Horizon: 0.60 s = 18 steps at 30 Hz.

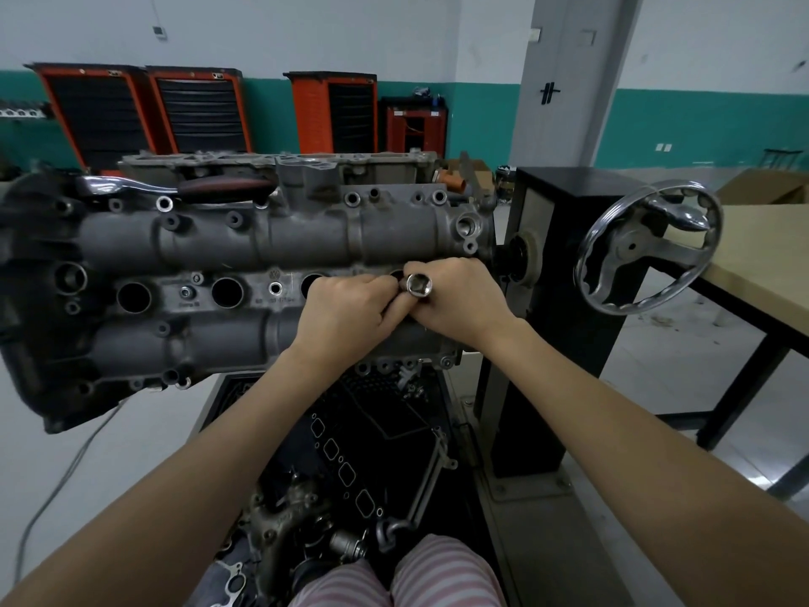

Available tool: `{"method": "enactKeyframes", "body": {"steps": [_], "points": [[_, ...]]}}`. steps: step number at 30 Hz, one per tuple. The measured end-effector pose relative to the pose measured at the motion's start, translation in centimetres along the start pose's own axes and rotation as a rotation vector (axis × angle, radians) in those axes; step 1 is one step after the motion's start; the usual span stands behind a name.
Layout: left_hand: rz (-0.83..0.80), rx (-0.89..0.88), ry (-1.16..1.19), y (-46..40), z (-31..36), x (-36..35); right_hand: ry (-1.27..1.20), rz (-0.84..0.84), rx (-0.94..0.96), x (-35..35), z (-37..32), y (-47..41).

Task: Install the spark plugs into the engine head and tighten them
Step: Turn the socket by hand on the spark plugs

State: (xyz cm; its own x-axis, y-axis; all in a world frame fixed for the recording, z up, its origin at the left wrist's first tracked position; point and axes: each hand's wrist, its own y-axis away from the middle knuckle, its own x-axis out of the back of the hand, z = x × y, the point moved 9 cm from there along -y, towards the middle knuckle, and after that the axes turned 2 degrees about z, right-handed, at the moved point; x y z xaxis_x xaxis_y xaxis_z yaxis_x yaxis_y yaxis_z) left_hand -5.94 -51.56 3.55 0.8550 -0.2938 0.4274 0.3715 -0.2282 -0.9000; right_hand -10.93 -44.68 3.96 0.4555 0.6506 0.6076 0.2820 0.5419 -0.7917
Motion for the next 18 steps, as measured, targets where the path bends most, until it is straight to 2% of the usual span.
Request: {"method": "enactKeyframes", "body": {"steps": [11,18], "points": [[-0.119,-0.034,0.002,0.1,0.9,-0.5,-0.004,-0.024,0.038,-0.1,-0.5,0.0],[-0.051,0.016,-0.045,-0.1,0.1,-0.2,-0.009,-0.033,0.016,-0.2,-0.1,0.0]]}}
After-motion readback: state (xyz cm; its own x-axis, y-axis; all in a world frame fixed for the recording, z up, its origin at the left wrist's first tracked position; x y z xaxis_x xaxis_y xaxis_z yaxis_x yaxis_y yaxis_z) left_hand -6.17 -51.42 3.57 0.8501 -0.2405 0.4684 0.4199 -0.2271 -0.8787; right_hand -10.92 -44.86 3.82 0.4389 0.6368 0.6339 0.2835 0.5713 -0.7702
